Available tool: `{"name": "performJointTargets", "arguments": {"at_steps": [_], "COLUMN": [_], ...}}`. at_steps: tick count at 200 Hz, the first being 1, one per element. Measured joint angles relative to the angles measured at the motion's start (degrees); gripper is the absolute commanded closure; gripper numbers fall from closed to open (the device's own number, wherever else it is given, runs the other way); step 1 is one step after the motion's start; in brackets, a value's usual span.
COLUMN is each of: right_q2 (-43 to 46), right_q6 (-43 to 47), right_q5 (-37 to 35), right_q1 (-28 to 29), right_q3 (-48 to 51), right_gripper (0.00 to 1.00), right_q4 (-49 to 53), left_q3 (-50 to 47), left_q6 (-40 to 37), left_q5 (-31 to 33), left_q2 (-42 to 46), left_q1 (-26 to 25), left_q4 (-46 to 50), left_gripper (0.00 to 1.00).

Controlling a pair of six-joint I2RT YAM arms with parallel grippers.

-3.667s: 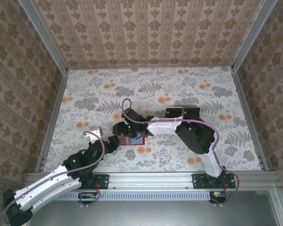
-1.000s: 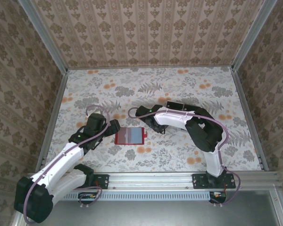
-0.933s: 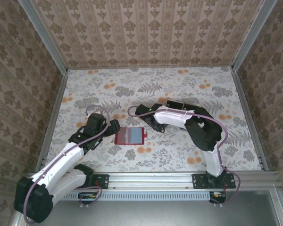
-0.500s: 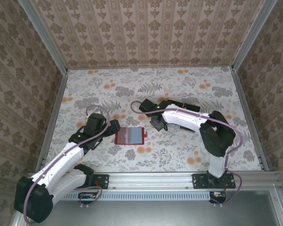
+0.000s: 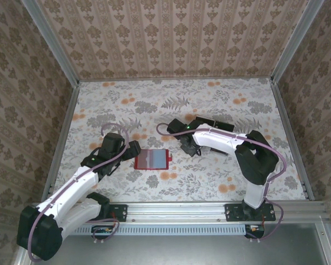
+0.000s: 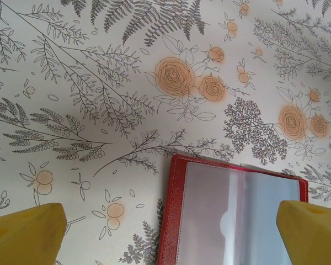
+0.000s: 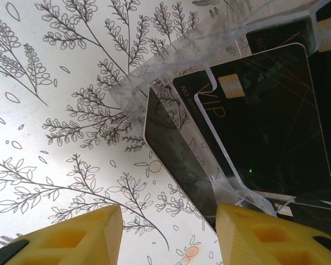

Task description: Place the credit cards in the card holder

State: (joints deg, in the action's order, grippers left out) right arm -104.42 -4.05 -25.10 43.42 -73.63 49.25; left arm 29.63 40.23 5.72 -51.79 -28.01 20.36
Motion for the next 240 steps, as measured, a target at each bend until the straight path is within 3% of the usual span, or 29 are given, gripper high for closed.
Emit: {"name": "performJointTargets", "arguments": {"at_steps": [56,166,240], "right_q2": [-2.67,-3.06,-3.04], "right_q6": [1.33,4.02,9.27], "right_q5": [-1.84,-6.49,-9.86], "right_q1": [-0.31,-0.24,2.99], "right_q3": [0.00,-0.42,-2.47], "right_gripper": [0.60,0.86,1.00], "right_q4": [0.72,1.33,2.21], "left_q3": [0.00,0.00,0.00], "left_q6": [0.00,0.00,0.00], "left_q5": [-0.31,-1.51,-2.16], "left_q2": [-0.76,-2.27,-3.30], "left_q1": [0.00,0.00,0.00], "left_q4": [-0.04,-1.20,-2.40], "left_gripper": [0.00,0.00,0.00]}}
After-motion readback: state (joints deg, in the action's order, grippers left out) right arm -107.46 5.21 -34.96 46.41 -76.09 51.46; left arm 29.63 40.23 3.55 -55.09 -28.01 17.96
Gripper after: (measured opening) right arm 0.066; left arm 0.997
